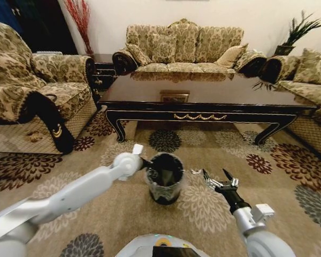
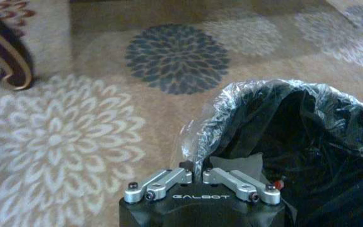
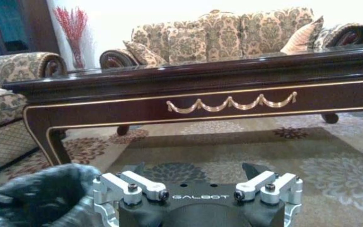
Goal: Move to the front of the table and pick up the trash from the floor, then place it into the trash bin.
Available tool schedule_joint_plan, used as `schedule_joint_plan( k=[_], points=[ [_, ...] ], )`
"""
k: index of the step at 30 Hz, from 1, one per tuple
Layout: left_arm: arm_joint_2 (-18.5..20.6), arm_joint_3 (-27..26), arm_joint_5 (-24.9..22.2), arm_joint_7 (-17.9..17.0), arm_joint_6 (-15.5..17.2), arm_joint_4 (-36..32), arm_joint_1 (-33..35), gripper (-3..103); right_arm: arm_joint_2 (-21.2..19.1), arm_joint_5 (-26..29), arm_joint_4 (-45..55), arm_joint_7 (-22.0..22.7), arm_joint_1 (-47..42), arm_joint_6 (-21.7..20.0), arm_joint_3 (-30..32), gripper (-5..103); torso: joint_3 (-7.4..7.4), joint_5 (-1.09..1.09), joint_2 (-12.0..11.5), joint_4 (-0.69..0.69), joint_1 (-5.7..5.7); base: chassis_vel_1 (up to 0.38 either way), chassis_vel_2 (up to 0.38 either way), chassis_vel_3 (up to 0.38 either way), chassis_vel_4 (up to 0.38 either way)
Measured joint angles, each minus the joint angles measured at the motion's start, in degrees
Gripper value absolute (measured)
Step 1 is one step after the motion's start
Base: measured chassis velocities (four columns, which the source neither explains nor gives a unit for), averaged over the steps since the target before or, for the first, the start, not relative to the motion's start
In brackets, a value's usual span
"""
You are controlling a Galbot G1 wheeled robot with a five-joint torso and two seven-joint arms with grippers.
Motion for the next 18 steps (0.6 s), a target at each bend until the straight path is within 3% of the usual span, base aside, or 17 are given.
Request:
schedule_joint_plan(
  k=[2,5,7,8,9,18],
  points=[
    [0.8,-2.43,0.56,0.71,0.0,-0.02,1.96,4,-0.36,0.09,-1.15,0.15,0.84,0.0,-0.21,100,0.0,0.01,0.0,-0.01,0.0,0.0,0.0,0.0,0.0],
    [2.38,-10.59,2.58,2.1,0.0,0.03,8.22,4,-1.64,0.72,-5.15,0.61,3.71,-0.07,-1.3,100,0.0,0.03,0.0,0.0,0.0,0.0,0.0,0.0,0.0],
    [2.46,-11.06,2.74,2.24,0.0,0.05,8.65,4,-1.73,0.73,-5.45,0.6,3.91,-0.07,-1.38,100,0.0,0.03,0.0,0.0,0.0,0.0,0.0,0.0,0.0],
    [3.2,-15.94,4.62,4.19,0.0,0.2,13.1,4,-2.64,0.86,-9.33,0.61,6.3,-0.14,-2.52,100,0.0,0.01,0.0,0.02,0.0,0.0,0.0,0.0,0.0],
    [3.53,-17.44,5.32,5.07,0.0,0.33,14.62,4,-2.96,0.78,-11.27,0.53,7.34,-0.15,-3.12,100,0.0,0.02,0.0,0.01,0.0,0.0,0.0,0.0,0.0],
    [4.81,-23.54,7.31,7.67,0.0,-0.45,21.11,4,-3.75,-2.95,-23.53,-0.77,12.71,0.47,-7.69,100,0.0,0.02,0.0,-0.02,0.0,0.0,0.0,0.0,0.0]
  ],
)
